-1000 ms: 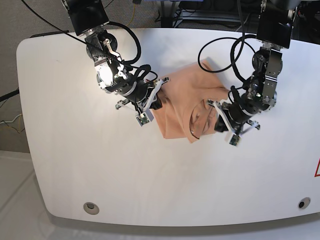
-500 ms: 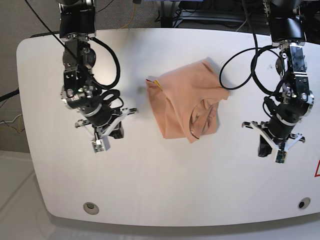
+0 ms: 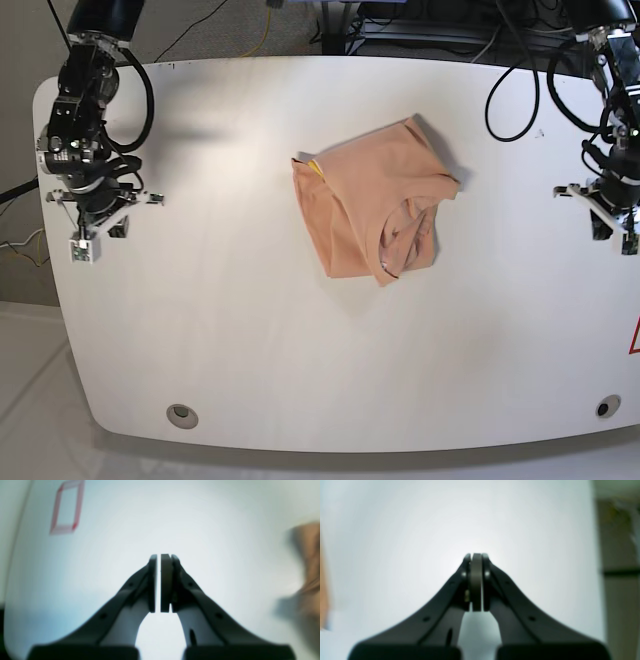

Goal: Fold the T-shirt properly

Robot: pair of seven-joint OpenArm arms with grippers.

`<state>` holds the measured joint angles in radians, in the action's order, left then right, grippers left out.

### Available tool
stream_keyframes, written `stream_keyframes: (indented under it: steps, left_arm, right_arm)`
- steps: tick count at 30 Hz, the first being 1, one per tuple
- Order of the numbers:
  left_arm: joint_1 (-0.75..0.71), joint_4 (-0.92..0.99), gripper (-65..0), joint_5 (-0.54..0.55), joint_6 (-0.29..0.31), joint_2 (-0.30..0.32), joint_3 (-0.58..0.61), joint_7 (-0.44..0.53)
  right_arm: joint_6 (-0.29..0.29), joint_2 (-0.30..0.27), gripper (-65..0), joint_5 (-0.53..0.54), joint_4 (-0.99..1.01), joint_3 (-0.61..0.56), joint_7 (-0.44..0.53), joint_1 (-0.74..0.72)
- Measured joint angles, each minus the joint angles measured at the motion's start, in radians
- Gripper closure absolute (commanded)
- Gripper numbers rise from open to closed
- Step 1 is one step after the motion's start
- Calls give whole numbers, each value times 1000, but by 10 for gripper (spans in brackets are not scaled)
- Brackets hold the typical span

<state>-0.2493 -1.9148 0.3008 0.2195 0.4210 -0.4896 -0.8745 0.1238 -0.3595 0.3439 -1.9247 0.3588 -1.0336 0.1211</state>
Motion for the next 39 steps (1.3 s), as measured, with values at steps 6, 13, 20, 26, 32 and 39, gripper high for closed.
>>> stream_keyframes:
  steps: [6, 13, 20, 26, 32, 39]
  left_arm:
    - [-135, 0, -5, -10, -8, -1, -141, 0]
    - [-295, -1, -5, -2, -1, -22, -233, -1]
    - [-410, -2, -3, -7, -4, -108, -267, 2]
    - [-507, -1, -3, -4, -2, -198, -266, 0]
    - [-562, 1, -3, -16, 0, -243, -184, 4]
    - [-571, 33, -3, -170, -6, -299, -31, 8]
  right_arm:
    - [7, -35, 0, 3, -5, 127, -1, 117]
    - [8, -41, 0, 0, -32, 262, 0, 254]
    - [8, -31, 0, 11, -31, 368, 1, 363]
    - [7, 5, 0, -4, -31, 462, 5, 451]
    - [14, 80, 0, -162, -31, 493, 11, 504]
    - [130, 220, 0, -405, 5, 492, 162, 532]
